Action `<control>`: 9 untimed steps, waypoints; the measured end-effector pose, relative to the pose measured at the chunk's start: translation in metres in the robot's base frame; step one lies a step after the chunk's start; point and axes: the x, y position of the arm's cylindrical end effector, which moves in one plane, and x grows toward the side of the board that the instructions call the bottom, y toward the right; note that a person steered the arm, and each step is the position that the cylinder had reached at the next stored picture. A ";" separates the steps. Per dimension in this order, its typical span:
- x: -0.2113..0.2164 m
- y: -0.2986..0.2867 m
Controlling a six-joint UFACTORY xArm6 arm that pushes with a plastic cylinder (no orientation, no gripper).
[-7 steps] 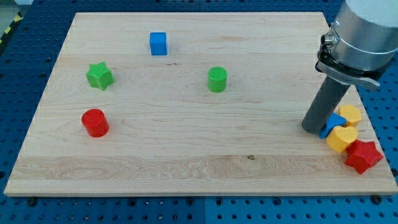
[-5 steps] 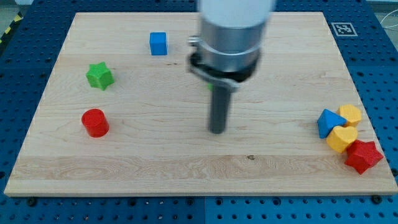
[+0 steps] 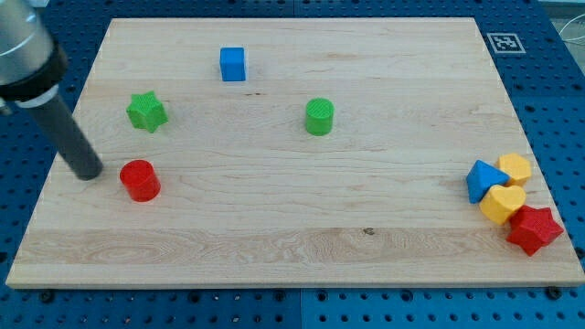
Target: Push red circle towards center
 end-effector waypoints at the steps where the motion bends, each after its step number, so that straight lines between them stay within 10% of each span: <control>1: 0.047 0.034; 6: 0.001 0.000; 9: 0.030 0.109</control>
